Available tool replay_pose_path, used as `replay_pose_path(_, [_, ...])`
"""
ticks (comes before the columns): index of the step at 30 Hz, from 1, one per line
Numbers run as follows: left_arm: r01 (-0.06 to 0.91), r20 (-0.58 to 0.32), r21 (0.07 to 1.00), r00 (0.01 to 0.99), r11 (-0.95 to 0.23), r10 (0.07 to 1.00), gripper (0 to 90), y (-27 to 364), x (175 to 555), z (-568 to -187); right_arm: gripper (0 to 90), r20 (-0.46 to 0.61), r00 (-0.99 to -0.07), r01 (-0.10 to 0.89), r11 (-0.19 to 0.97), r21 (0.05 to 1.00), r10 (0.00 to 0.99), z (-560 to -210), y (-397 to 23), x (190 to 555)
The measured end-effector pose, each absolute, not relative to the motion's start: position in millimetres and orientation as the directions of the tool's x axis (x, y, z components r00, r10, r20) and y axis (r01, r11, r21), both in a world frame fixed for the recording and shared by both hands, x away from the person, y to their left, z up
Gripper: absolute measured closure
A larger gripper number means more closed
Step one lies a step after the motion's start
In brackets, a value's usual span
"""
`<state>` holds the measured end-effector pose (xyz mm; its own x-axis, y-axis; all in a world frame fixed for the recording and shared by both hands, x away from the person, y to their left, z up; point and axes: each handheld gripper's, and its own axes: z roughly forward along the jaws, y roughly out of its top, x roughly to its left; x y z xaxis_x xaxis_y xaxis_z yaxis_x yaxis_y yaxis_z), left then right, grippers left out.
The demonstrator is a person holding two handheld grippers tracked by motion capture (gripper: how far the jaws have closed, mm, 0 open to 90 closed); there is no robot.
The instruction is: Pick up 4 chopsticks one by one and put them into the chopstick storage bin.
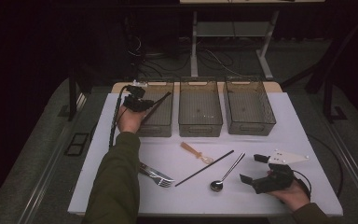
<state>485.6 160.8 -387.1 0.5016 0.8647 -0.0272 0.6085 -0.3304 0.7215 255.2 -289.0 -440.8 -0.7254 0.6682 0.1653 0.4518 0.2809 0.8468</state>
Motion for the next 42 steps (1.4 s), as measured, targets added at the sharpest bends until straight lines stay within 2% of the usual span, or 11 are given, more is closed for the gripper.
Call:
replay_pose_path(3, [0.607,-0.006,0.717,0.498,-0.343,0.867,84.2,159,485,-387,1.2,0.165,-0.725,0.451,0.28,0.848,0.668,-441,-289,255])
replay_pose_path(9, [0.6,0.009,0.716,0.504,-0.358,0.863,66.4,160,482,-386,1.2,0.163,-0.727,0.45,0.284,0.847,0.667,-441,-289,255])
replay_pose_path(16, [0.563,-0.056,0.761,0.552,-0.323,0.832,53.4,165,465,-381,1.2,0.162,-0.725,0.453,0.285,0.845,0.67,-441,-288,255])
replay_pose_path(23, [0.52,-0.083,0.794,0.608,-0.316,0.79,42.5,167,437,-375,1.2,0.161,-0.722,0.455,0.287,0.843,0.673,-442,-288,255])
replay_pose_path(32, [0.472,-0.096,0.82,0.671,-0.325,0.735,36.0,154,401,-372,1.2,0.16,-0.724,0.455,0.29,0.842,0.672,-442,-287,255])
replay_pose_path(42, [0.429,-0.095,0.821,0.753,-0.376,0.651,29.2,123,367,-378,1.2,0.178,-0.745,0.458,0.299,0.837,0.643,-445,-290,260])
